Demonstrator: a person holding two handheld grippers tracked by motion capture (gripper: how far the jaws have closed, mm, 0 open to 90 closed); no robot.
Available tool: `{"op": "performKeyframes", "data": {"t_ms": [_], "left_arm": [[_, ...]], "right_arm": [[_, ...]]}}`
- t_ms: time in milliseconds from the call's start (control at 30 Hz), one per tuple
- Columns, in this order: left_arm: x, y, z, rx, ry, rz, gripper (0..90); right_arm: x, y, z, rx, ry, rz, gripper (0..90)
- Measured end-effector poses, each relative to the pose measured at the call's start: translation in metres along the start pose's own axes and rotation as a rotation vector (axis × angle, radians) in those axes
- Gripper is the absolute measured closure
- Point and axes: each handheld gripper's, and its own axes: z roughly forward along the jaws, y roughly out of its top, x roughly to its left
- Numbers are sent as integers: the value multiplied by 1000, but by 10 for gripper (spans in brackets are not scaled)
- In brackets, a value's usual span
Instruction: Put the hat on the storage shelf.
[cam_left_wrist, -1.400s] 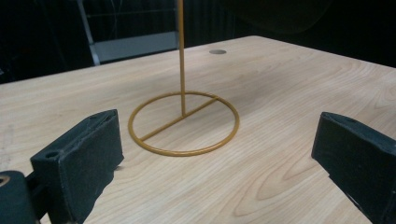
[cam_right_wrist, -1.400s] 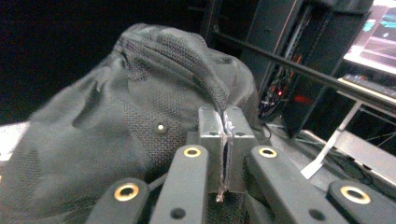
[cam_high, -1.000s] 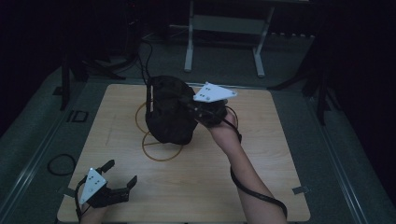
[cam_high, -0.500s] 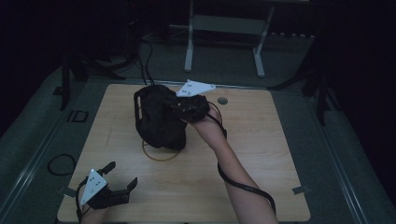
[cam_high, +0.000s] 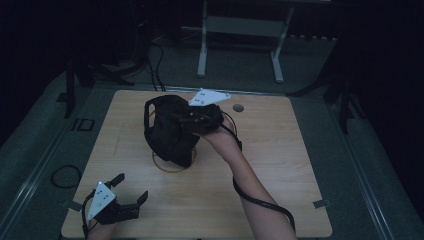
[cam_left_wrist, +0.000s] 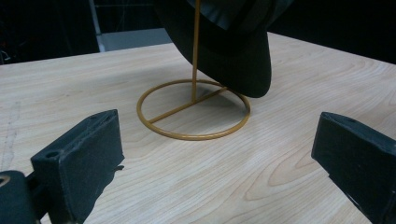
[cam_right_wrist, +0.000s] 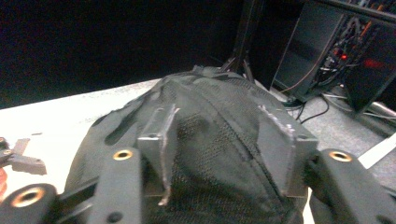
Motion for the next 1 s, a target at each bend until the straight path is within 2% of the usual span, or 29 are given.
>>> {"op": "performKeyframes", "data": {"t_ms": [33, 167, 300, 367, 433, 633, 867, 1000], "left_arm": [[0, 0, 0, 2, 0, 6, 23], [-2, 0, 0, 4, -7, 10, 24], [-3, 0, 2, 10, -13, 6, 23], [-4, 0, 3, 10, -17, 5, 23], [-5, 0, 2, 9, -16, 12, 23], [-5, -1, 3, 16, -23, 8, 23], [-6, -2, 4, 25, -29, 9, 23], [-6, -2, 5, 31, -32, 10, 23]], "right_arm": [[-1, 0, -1, -6, -4, 9, 395], [-3, -2, -5, -6, 31, 30, 319], [-4, -6, -12, -16, 64, 43, 191], [-5, -9, -15, -23, 63, 42, 176], [-8, -12, -19, -35, 77, 66, 147], [-10, -23, -30, -27, 66, 51, 137], [-7, -40, -36, -12, 61, -15, 138], [-6, -50, -39, -16, 65, -8, 137]]}}
